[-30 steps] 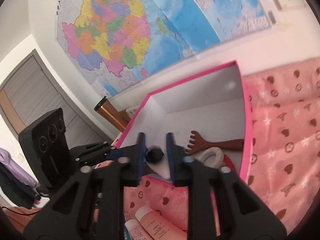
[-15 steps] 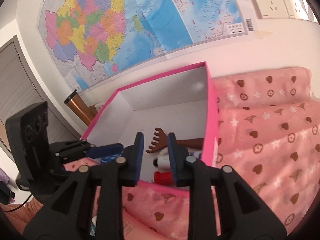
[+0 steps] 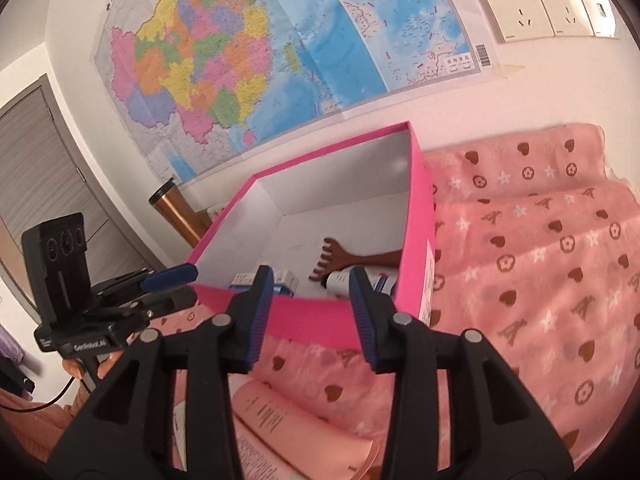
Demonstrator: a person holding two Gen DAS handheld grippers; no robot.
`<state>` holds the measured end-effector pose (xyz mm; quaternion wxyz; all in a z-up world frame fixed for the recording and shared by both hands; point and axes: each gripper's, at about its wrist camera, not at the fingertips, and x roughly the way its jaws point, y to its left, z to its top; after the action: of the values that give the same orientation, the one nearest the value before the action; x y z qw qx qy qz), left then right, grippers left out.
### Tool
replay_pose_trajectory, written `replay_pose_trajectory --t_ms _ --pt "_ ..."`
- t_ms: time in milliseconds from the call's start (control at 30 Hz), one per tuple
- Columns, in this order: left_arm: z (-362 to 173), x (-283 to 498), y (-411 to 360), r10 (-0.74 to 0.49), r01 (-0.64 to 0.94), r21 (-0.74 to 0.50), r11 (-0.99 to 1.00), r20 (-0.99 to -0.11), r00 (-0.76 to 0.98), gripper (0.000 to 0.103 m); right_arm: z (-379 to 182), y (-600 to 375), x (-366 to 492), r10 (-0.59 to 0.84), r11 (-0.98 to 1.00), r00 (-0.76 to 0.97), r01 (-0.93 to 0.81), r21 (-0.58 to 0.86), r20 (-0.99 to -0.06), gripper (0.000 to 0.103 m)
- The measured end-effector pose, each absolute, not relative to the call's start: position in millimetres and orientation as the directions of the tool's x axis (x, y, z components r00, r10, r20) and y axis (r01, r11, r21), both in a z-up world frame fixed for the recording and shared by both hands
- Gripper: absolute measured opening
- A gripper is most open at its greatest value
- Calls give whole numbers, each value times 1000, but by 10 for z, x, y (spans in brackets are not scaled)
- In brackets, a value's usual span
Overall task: Organize rigid objects
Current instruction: 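Withdraw the right gripper and move it to the pink-and-white tube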
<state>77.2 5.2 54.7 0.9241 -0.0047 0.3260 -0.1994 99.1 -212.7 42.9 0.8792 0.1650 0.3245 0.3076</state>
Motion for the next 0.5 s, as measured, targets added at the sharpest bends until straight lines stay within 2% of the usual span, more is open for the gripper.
replay_pose_trajectory --t_ms 33,500 --pt "522 748 82 -363 354 -140 925 -603 710 48 409 -2111 946 647 758 596 -435 485 -477 49" --pt "53 502 387 -360 281 -228 932 -667 652 48 -175 -2005 654 631 775 497 -371 512 -595 58"
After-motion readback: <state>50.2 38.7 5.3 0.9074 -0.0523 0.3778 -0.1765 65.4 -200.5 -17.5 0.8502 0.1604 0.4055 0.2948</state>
